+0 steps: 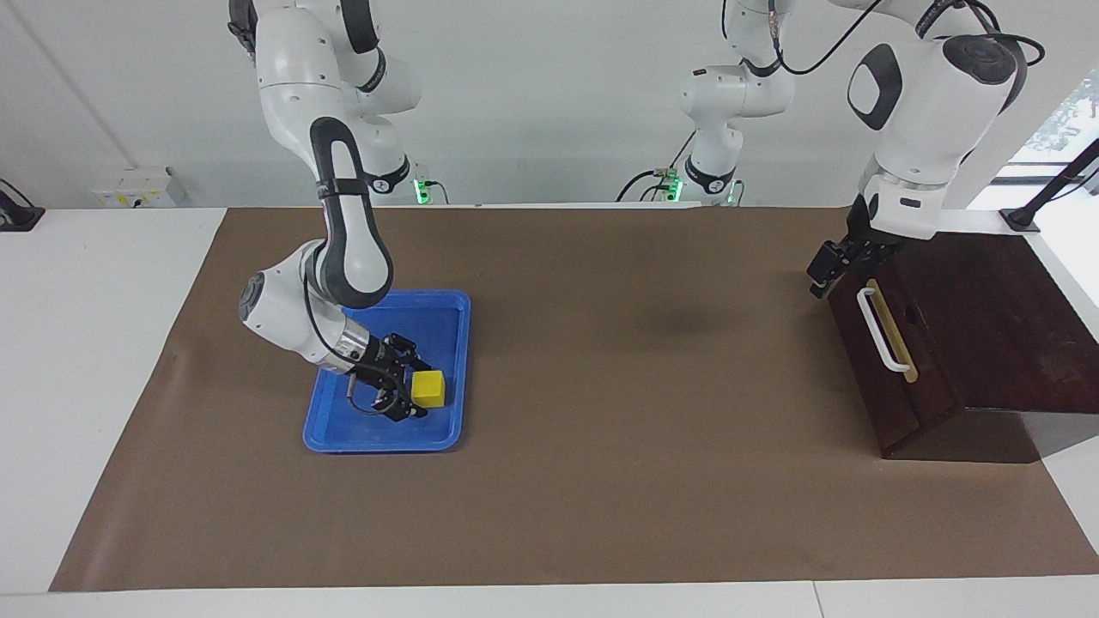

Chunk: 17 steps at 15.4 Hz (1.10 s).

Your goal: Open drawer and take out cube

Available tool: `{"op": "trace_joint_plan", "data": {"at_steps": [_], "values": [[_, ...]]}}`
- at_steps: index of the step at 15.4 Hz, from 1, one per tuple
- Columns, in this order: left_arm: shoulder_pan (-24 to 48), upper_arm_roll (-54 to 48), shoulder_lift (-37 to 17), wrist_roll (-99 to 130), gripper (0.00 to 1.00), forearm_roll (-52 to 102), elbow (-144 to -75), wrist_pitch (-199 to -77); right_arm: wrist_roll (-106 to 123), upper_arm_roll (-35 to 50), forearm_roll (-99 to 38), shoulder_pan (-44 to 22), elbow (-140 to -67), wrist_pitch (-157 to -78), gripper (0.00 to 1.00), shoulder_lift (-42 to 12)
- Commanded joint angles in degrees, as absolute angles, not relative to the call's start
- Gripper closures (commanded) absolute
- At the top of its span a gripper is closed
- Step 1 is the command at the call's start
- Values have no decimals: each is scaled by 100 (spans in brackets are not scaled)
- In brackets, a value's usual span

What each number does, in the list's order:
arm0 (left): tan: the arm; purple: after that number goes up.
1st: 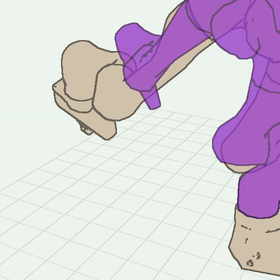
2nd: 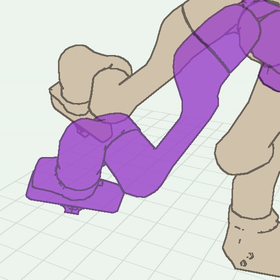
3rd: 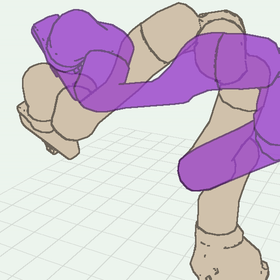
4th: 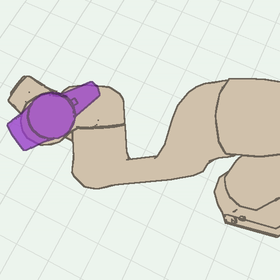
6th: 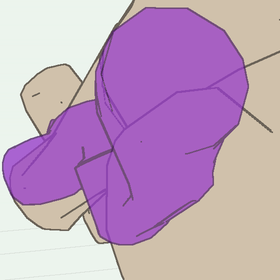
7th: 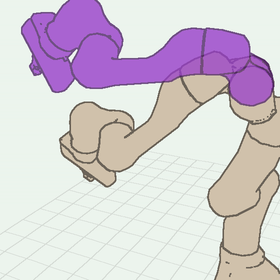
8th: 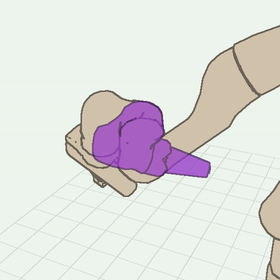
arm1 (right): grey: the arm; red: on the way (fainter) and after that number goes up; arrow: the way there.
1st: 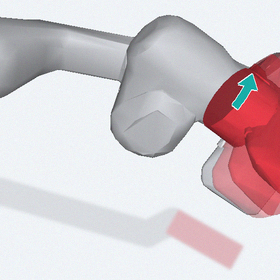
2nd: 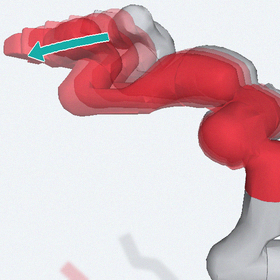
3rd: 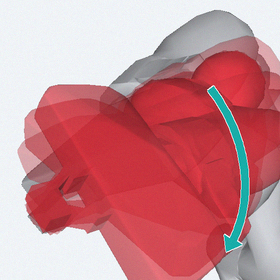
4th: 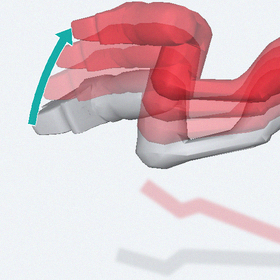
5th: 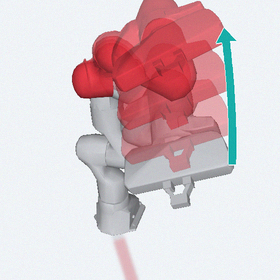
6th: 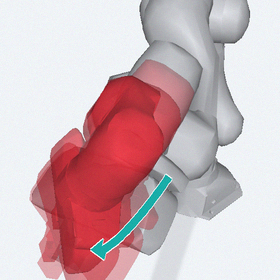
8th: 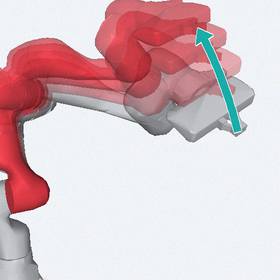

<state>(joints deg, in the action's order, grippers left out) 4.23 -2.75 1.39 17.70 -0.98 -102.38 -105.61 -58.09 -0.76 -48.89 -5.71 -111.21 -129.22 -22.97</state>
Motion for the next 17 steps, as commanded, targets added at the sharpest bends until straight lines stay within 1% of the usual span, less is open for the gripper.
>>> {"op": "trace_joint_plan", "data": {"at_steps": [1, 3, 7, 10, 12, 13, 15, 17], "values": [[413, -185, 106, 908, 0, -79, -9740, -9776, -5985, -88, -4966, -563, -11153, -12605, 0, -2022], [404, -176, 27, 695, 0, -79, -9545, -9511, -6108, -114, -4905, -545, -11092, -12271, 0, -1847], [369, -167, 44, 211, 0, -79, -9598, -9317, -6626, -141, -4344, -449, -10741, -11568, 0, -1372], [387, -167, 53, 211, 0, -79, -9711, -9334, -6697, -132, -3633, -308, -10250, -10971, 0, -1012], [422, -167, 62, 211, 0, -79, -9738, -9308, -6593, -114, -2808, -308, -9784, -10593, 0, -897], [431, -167, 53, 220, 0, -79, -9730, -9351, -6296, -106, -2412, -308, -9513, -10365, 0, -870], [439, -176, 53, 211, 0, -79, -9729, -9396, -5236, -114, -1971, -299, -9203, -9908, 0, -774], [448, -176, 70, 228, 0, -79, -9721, -9352, -4040, -141, -1549, -255, -9141, -9608, 0, -555]]}}
